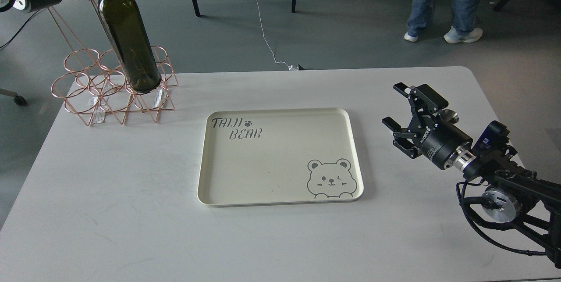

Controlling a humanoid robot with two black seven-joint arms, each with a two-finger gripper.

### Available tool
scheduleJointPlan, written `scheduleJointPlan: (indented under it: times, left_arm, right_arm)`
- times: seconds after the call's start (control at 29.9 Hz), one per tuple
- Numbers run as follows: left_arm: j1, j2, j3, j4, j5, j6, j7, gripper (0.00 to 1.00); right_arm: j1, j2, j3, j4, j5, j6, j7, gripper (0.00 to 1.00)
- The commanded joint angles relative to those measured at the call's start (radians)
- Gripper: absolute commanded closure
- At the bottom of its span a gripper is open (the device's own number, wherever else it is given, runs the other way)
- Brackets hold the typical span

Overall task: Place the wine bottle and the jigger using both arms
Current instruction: 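Lower the wine bottle into the copper rack with the left gripper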

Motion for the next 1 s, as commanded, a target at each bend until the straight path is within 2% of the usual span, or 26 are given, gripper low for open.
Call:
scheduleJointPlan:
  times: [0.0,0.57,0.97]
  left_arm:
    - [0.013,-0.015,0.0,0.018,-0.001,0.008,0.0,0.85]
    - [0.091,-0.022,-0.003,0.049,-0.041,0.064,0.0,0.83]
    - [0.148,-0.022,-0.012,0.049,-0.044,0.072,0.0,0.82]
  right_arm:
    - [-0.003,0.0,0.0,0.0,0.0,0.0,0.0,0.01]
    - [-0.009,0.0,0.0,0.002,0.0,-0.001,0.0,0.01]
    - [-0.01,0.003,0.0,0.0,0.0,-0.001,0.0,0.01]
